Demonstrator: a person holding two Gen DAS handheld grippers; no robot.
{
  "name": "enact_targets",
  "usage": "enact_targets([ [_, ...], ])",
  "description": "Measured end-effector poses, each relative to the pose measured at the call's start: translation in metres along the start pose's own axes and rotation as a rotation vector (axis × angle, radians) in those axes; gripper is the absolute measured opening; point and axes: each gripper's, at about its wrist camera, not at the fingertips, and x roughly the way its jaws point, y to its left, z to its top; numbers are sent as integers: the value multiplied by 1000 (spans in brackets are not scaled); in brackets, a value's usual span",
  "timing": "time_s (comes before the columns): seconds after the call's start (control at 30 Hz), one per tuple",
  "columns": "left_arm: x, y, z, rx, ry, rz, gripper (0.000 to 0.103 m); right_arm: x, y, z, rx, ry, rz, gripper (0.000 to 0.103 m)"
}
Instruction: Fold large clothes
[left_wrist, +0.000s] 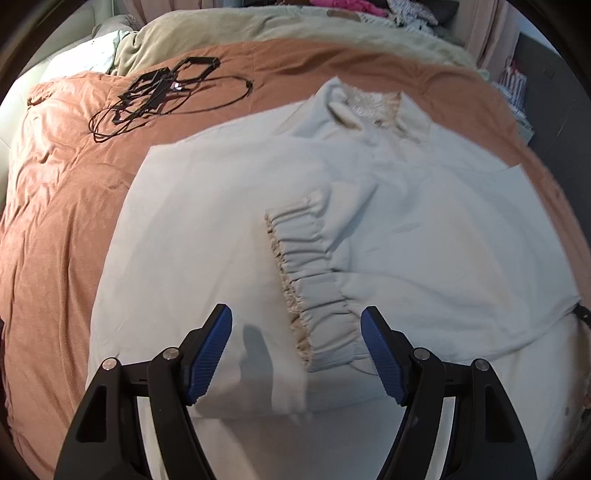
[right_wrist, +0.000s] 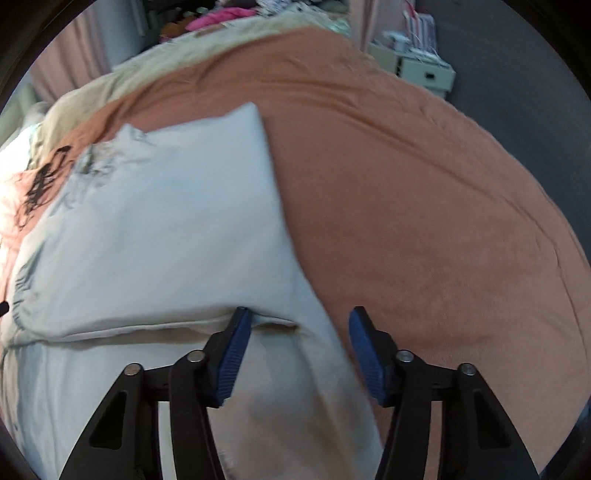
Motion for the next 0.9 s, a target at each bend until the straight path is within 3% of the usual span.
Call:
enact_targets([
  [0.1, 16, 1, -5, 9, 48, 41, 73, 14, -9, -4, 26, 25, -11, 55],
  [0.27, 3, 8, -10, -7, 45, 17, 74, 10, -6, -8, 0, 8, -62, 55],
  [0.67, -79, 29, -45, 10, -76, -54, 73, -37, -16, -33, -2, -39, 37, 55],
  [0.9, -136, 40, -78, -7, -215, -67, 73, -72, -20, -59, 1, -96, 68, 55],
])
